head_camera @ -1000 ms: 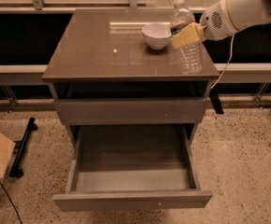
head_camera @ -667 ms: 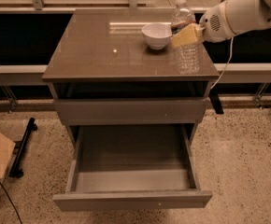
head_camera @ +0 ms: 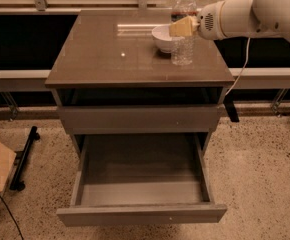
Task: Pick water bottle from middle drawer and place on counter
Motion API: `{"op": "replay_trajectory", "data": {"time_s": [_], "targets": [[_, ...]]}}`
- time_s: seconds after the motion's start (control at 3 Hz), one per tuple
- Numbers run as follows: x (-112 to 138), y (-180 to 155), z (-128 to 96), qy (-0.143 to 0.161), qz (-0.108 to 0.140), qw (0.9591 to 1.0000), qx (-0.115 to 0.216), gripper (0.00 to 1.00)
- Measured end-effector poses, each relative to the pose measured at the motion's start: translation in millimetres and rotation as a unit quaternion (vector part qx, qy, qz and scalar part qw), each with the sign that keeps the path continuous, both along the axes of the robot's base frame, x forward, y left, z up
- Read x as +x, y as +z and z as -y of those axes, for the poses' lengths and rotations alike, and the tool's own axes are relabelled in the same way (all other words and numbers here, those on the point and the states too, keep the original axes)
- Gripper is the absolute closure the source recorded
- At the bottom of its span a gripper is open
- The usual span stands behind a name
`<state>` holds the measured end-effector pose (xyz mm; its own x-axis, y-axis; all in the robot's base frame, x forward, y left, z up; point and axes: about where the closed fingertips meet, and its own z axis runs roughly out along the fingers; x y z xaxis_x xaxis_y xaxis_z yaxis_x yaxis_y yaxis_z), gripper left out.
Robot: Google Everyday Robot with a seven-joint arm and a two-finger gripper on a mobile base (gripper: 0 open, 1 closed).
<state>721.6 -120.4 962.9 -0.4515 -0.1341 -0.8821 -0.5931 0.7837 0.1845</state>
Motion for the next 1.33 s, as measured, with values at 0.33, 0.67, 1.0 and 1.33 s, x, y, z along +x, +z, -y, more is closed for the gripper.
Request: {"op": "replay_trajectory", "data": {"time_s": [0.33,0.67,1.0,1.33], "targets": [[24,6,-22,0.005,0.04,0.9991,0.012,1.0],[40,0,-37,0.011,0.063,0.9978,0.02,1.0],[50,-12,-49,0.014,0.087,0.9958,0.022,1.0],[58,-26,-57,0.006,0.107,0.994,0.022,1.0]]}}
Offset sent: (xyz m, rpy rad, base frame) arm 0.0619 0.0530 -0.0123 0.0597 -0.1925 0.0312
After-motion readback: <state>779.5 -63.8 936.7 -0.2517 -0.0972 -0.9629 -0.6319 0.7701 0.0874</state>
